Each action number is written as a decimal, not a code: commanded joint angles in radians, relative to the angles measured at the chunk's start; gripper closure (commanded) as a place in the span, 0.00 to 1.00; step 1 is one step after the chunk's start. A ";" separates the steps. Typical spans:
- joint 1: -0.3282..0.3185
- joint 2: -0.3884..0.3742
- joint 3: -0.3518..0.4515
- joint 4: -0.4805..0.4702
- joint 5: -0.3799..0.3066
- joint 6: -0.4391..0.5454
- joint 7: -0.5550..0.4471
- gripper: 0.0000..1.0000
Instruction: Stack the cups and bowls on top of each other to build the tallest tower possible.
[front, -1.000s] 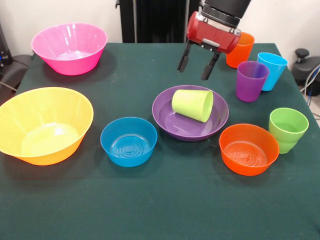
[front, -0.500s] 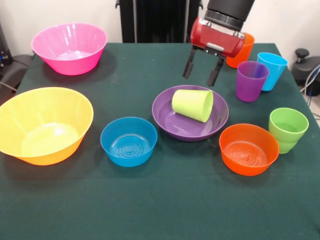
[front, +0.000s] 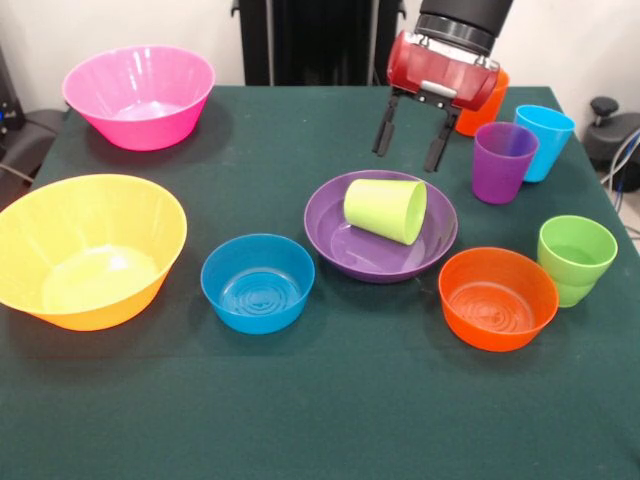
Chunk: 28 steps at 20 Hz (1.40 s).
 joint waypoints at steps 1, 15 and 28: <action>-0.013 0.076 0.039 -0.108 0.016 -0.076 0.317 0.00; -0.031 0.057 0.083 -0.165 0.009 -0.134 0.308 0.00; -0.008 -0.036 0.214 -0.212 0.021 -0.034 0.288 0.00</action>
